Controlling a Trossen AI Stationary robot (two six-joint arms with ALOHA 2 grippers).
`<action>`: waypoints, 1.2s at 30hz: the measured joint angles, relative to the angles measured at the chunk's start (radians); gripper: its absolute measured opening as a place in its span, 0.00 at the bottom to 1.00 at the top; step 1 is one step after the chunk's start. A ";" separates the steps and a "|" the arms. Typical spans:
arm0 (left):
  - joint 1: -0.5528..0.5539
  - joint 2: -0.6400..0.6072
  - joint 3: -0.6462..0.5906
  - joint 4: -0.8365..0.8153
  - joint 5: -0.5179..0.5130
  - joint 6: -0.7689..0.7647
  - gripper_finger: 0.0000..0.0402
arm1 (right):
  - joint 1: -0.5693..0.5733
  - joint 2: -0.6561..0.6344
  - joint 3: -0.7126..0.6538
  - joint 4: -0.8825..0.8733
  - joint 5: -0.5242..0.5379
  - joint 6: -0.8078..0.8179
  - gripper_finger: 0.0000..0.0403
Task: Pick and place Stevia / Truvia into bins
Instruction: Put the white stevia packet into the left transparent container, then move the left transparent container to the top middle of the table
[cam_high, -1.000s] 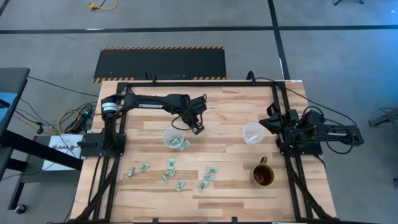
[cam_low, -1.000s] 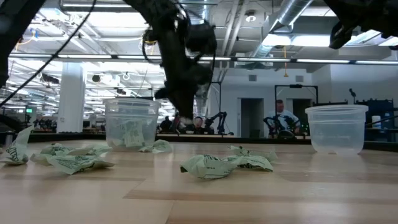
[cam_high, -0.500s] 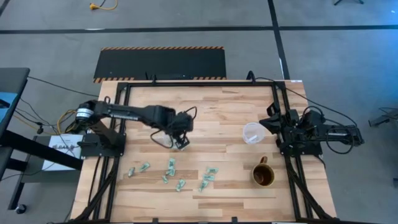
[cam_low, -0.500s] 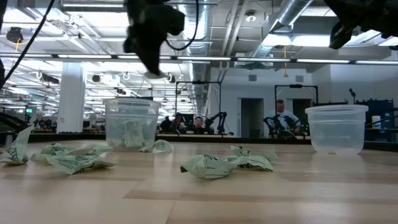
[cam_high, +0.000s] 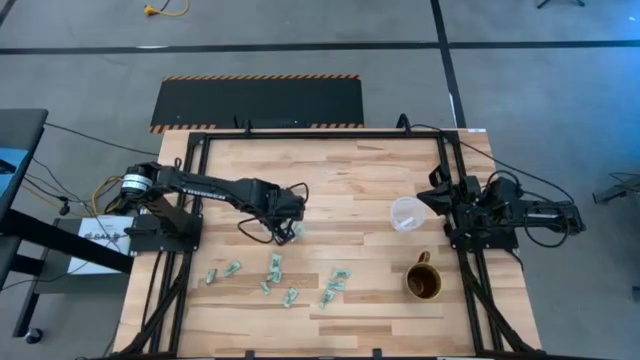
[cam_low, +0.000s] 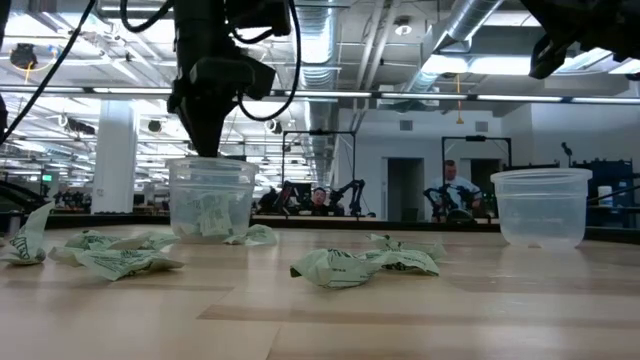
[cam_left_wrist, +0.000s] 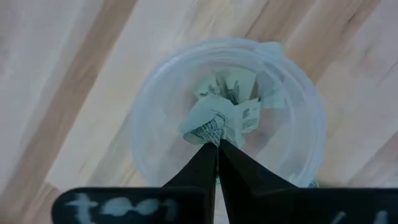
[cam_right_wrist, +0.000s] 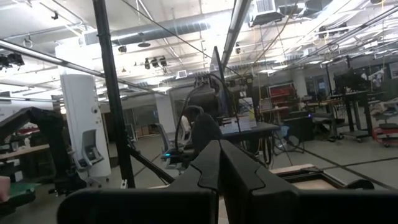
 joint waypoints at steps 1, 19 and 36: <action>0.000 0.000 -0.005 0.012 0.005 0.003 0.02 | 0.000 0.000 0.000 0.000 0.000 0.000 0.00; 0.042 0.000 -0.042 0.075 0.001 0.053 0.32 | 0.000 0.000 0.000 0.000 0.000 0.000 0.00; 0.107 0.006 -0.042 0.153 0.006 0.134 0.25 | 0.000 0.000 0.000 0.000 0.000 0.000 0.00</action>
